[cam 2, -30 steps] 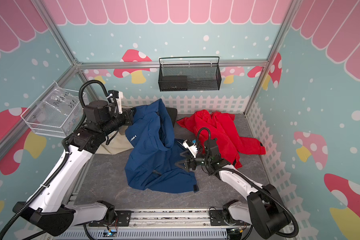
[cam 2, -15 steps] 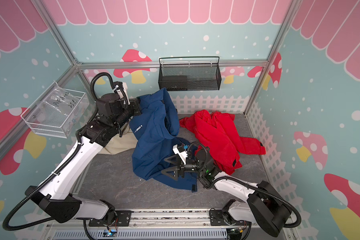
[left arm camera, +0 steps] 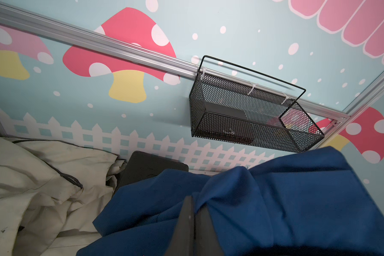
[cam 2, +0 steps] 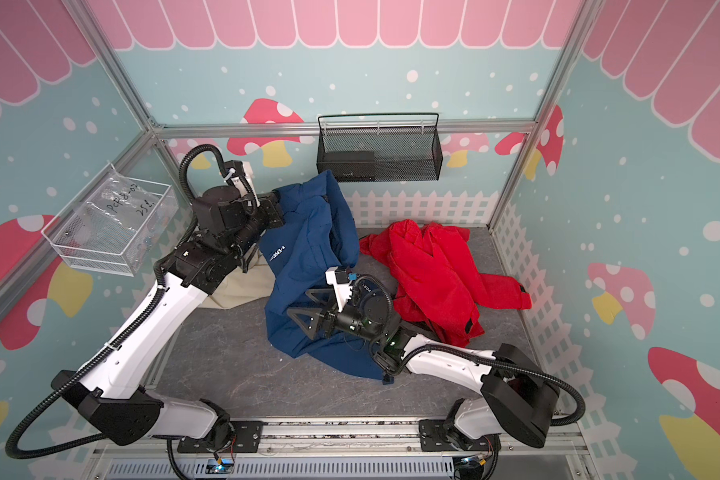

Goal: Unzip the jacket
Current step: Flatten out the jacket at the center of the board.

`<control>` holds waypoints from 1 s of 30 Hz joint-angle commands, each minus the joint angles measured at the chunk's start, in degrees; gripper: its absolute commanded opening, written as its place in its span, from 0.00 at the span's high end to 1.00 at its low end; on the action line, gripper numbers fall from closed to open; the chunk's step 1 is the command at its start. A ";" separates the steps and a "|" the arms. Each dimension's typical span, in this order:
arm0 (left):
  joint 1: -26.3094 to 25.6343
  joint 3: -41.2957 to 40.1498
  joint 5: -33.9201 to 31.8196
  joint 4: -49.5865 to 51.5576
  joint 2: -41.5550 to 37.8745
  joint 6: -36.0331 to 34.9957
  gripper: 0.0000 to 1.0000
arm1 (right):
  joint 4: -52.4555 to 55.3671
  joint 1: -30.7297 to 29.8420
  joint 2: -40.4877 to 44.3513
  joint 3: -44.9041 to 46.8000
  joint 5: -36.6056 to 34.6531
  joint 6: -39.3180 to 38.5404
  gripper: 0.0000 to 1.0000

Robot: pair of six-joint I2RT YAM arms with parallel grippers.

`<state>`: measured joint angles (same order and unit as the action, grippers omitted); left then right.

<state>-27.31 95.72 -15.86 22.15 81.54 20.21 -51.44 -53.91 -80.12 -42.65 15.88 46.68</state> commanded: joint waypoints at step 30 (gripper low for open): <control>2.09 10.53 -1.66 -16.55 -5.55 -16.45 1.00 | 53.98 24.15 8.88 -39.28 -2.96 -44.81 1.00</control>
<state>-25.56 102.96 -20.75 14.35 78.41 9.87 -7.70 -33.28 -72.25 -78.17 11.09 14.00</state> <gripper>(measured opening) 0.047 0.047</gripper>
